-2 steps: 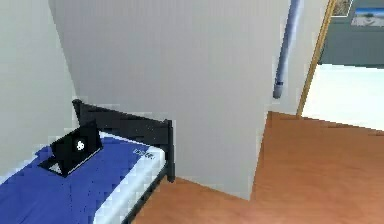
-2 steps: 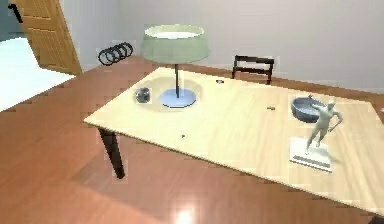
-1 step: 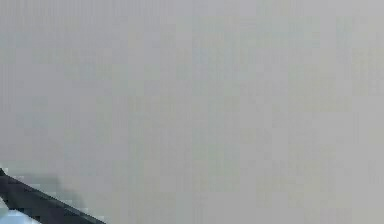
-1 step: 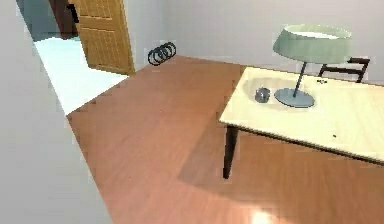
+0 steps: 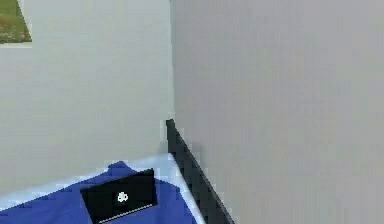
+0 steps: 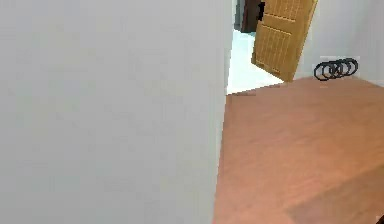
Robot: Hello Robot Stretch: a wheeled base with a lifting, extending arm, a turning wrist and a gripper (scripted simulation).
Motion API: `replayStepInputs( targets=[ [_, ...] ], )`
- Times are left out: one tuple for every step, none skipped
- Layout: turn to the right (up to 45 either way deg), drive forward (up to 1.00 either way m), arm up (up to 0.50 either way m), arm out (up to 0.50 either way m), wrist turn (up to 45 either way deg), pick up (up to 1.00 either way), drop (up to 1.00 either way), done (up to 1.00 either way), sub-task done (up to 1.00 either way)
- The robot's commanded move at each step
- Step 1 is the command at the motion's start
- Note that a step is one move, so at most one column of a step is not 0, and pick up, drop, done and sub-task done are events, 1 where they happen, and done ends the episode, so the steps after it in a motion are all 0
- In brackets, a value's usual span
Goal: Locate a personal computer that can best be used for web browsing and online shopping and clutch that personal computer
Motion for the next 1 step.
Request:
replayStepInputs(
  targets=[
    [-45.0, 0.00, 0.00, 0.00, 0.0, 0.00, 0.00, 0.00, 0.00]
  ],
)
